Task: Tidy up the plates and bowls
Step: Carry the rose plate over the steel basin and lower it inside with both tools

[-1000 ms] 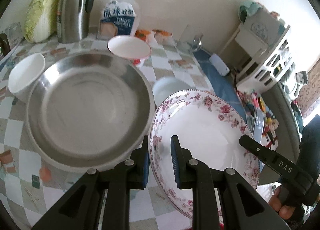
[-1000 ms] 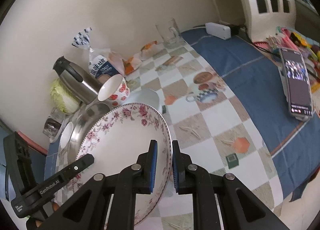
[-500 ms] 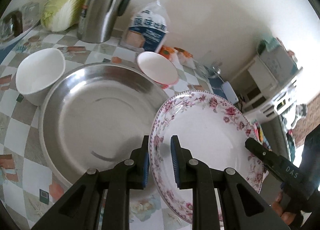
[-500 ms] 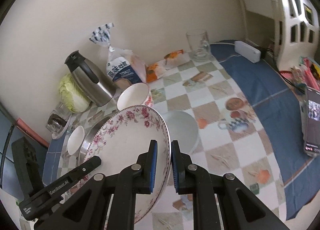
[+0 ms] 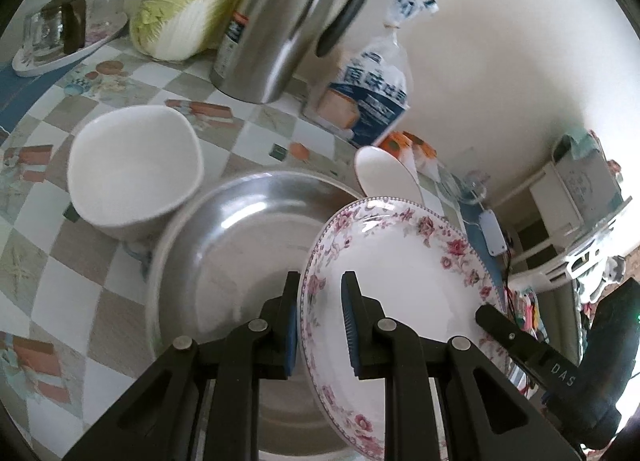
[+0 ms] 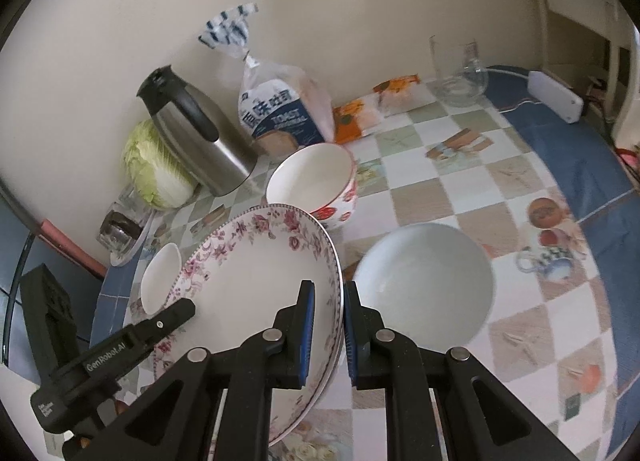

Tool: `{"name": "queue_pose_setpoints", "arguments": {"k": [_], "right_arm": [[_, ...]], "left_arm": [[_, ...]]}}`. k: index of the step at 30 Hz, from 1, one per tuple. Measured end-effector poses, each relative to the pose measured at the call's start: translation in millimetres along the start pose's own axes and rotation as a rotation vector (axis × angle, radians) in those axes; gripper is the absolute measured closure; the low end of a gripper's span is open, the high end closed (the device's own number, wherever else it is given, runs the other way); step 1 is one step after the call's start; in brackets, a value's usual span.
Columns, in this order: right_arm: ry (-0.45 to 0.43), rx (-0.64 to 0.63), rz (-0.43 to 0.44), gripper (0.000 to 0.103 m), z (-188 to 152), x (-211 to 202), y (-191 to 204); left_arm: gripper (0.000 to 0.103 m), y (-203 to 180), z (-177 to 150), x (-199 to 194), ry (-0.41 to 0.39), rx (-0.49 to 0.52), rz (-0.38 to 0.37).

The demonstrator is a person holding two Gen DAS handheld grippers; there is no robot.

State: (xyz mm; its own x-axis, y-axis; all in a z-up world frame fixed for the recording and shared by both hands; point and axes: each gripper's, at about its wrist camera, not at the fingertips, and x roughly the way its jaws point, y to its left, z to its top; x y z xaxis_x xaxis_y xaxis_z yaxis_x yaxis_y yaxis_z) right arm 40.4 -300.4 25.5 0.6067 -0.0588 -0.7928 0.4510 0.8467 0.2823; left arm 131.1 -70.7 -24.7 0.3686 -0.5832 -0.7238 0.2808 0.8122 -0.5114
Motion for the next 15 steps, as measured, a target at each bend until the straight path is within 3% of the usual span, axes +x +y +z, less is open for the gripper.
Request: {"name": "queue_pose_setpoints", "arguments": {"k": [15], "right_arm": [[0.018,0.025,0.064,0.088,1,32,25]], "left_arm": [[0.083,23,29,-9,-0.047,-0.023,0.054]]}}
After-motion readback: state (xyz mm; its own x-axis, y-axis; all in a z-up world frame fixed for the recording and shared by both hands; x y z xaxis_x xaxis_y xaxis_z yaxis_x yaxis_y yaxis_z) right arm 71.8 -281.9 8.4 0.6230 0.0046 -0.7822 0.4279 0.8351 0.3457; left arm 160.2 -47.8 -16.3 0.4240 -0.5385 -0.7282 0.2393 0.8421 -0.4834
